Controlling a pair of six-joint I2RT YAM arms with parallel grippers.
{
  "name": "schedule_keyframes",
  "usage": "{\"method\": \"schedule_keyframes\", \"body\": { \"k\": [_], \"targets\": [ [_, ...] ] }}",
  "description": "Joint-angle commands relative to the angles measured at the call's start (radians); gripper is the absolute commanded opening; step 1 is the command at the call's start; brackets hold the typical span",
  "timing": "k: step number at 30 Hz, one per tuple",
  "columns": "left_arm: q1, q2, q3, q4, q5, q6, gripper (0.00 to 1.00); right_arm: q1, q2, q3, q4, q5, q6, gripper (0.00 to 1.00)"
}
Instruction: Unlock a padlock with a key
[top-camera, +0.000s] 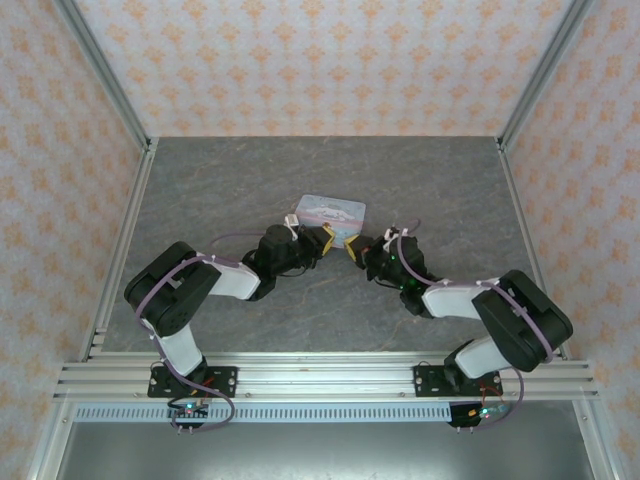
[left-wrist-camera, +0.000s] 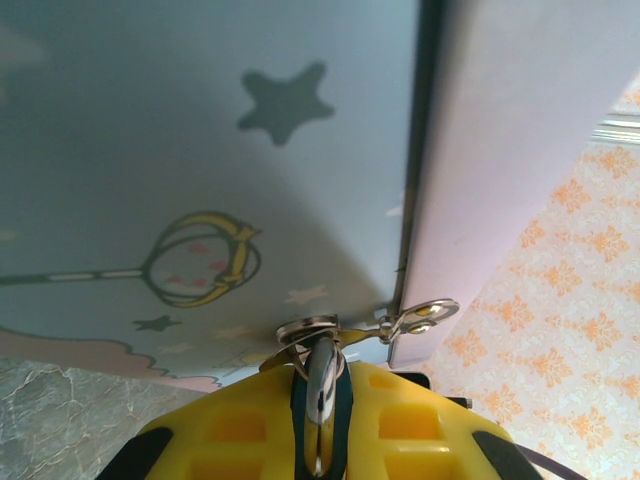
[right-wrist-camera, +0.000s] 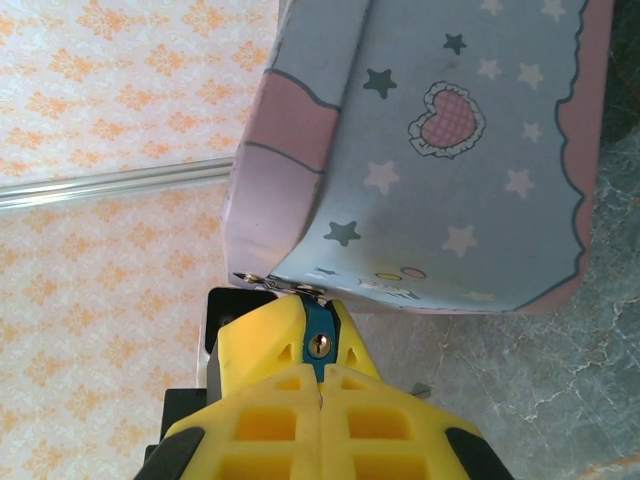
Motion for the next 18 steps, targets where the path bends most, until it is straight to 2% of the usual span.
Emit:
{"method": "schedule_keyframes", "body": {
  "k": [1,18],
  "targets": [
    [-0.011,-0.008,-0.006,0.059,-0.029,-0.008,0.00,0.012,0.020,0.036,0.030,0.026,0.016,0.00],
    [-0.011,-0.015,-0.002,0.059,-0.024,-0.003,0.00,0.018,0.075,0.053,0.059,0.027,0.025,0.00]
  ]
}}
